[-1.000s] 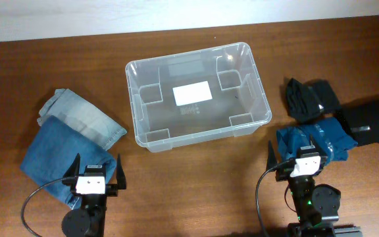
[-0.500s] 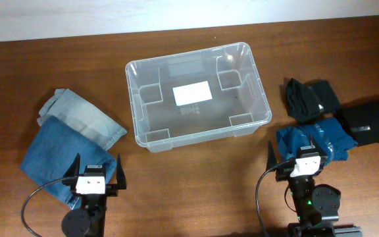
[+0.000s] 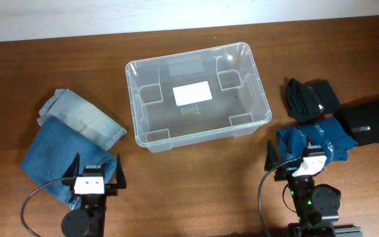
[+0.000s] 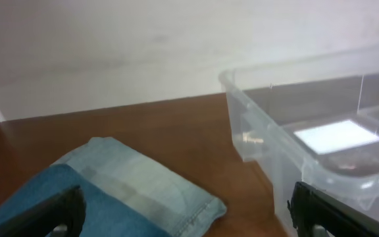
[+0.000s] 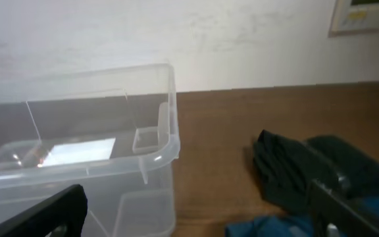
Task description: Pack container
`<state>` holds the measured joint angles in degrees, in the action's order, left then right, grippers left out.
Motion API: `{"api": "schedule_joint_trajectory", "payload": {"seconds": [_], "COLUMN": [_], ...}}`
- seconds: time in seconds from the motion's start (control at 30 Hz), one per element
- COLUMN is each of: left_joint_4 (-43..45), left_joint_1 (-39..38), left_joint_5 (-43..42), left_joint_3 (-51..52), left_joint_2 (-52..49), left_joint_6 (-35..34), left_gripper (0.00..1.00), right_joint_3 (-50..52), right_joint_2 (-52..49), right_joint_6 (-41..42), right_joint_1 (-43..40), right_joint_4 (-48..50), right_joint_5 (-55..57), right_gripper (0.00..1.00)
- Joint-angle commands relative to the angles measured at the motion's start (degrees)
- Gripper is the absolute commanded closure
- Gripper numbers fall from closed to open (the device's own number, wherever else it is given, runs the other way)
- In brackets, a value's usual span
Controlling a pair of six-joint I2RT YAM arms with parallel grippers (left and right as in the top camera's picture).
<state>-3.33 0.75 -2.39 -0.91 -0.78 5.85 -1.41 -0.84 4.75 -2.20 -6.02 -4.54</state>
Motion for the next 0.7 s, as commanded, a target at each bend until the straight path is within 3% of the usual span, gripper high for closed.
{"api": "schedule_joint_trajectory", "payload": {"seconds": [0.0, 0.23, 0.67], "left_joint_4": [0.5, -4.5, -23.8], "left_joint_1": [-0.2, -0.2, -0.2], "left_joint_5": [0.7, 4.3, 1.7], "left_joint_3": [-1.5, -14.0, -41.9], "left_joint_2": [0.3, -7.4, -39.9], "left_joint_6": [-5.2, -5.2, -5.2], "left_gripper": [0.01, 0.01, 0.01], "right_joint_3": [-4.7, -21.6, -56.3], "right_joint_2": [0.1, -10.4, -49.8], "right_joint_6": [3.8, 8.3, 5.5], "right_joint_1": [0.3, 0.3, 0.2], "right_joint_4": [-5.4, -24.3, -51.3], "right_joint_5": [1.0, 8.2, 7.9], "right_gripper": [0.02, 0.02, 0.02]}}
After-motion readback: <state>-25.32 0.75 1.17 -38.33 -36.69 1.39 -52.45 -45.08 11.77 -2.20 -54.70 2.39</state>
